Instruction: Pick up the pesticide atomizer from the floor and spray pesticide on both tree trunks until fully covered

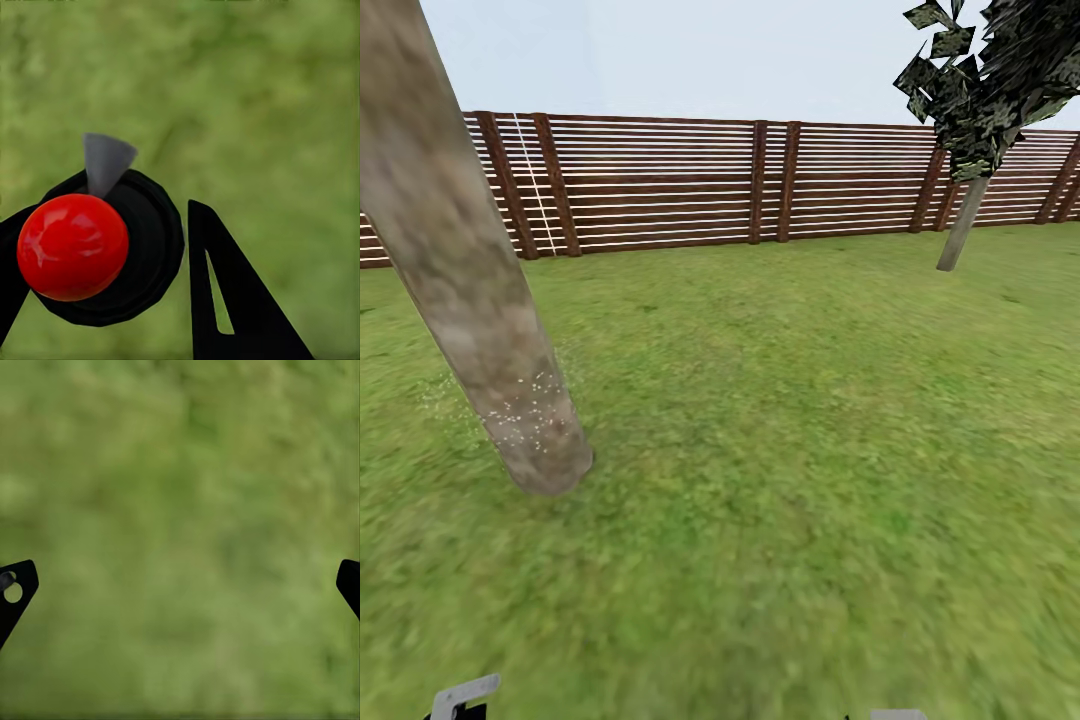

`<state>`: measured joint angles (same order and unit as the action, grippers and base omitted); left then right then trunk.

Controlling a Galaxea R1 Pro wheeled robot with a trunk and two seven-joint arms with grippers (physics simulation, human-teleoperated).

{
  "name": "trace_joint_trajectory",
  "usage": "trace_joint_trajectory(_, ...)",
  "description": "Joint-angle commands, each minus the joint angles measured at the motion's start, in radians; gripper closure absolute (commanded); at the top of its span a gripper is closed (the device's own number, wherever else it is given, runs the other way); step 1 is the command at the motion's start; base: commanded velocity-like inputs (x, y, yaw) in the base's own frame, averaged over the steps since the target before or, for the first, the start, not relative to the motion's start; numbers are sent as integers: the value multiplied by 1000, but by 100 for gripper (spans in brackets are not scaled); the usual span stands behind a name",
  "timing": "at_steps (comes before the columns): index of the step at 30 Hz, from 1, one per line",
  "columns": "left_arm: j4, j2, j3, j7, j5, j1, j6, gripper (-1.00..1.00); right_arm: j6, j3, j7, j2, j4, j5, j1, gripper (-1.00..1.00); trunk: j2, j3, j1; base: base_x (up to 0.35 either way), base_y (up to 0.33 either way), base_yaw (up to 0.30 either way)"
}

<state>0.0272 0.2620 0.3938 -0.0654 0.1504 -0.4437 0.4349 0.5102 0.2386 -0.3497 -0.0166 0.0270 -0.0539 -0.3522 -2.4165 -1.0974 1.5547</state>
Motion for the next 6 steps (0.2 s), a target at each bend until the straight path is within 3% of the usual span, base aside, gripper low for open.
trace_joint_trajectory(1, 2, 0, 4, -7, 11, -1, 5, 100, 2, 8, -5, 0, -1, -6, -1, -100, 0, -1, 0, 0, 0, 0)
trace_joint_trajectory(6, 2, 1, 4, -7, 11, -1, 4, 100, 2, 8, -5, 3, -1, -6, -1, -100, 0, -1, 0, 0, 0, 0)
